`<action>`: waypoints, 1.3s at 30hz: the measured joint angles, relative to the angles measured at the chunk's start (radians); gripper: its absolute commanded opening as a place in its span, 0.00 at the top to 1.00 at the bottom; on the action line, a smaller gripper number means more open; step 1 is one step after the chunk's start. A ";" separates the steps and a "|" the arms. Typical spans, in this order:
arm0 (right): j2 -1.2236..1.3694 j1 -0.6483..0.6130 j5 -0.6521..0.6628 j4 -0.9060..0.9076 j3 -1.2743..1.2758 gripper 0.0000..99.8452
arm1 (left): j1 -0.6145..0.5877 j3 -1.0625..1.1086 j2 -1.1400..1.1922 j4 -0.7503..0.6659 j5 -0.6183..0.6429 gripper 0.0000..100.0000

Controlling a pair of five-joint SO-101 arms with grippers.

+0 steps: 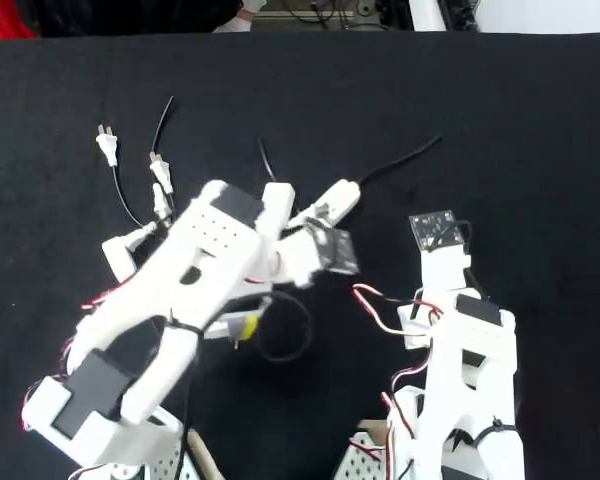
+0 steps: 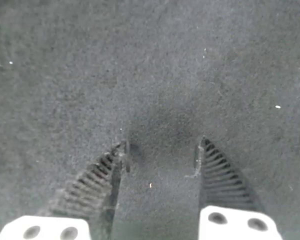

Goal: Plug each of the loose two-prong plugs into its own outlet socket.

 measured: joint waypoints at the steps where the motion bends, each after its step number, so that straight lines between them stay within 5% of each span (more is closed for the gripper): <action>1: 0.000 0.000 0.000 0.000 0.000 0.78 | 0.020 -0.014 0.000 0.000 0.000 0.95; 15: 0.000 0.000 0.000 -0.009 0.000 0.78 | 0.219 -0.150 0.000 0.080 0.021 0.96; 32: 0.000 0.000 0.000 -0.009 0.000 0.78 | 0.241 0.535 -0.279 -0.331 0.118 0.87; 39: 0.000 0.000 0.000 -0.009 0.000 0.78 | 0.209 0.621 -0.382 -0.367 0.120 0.87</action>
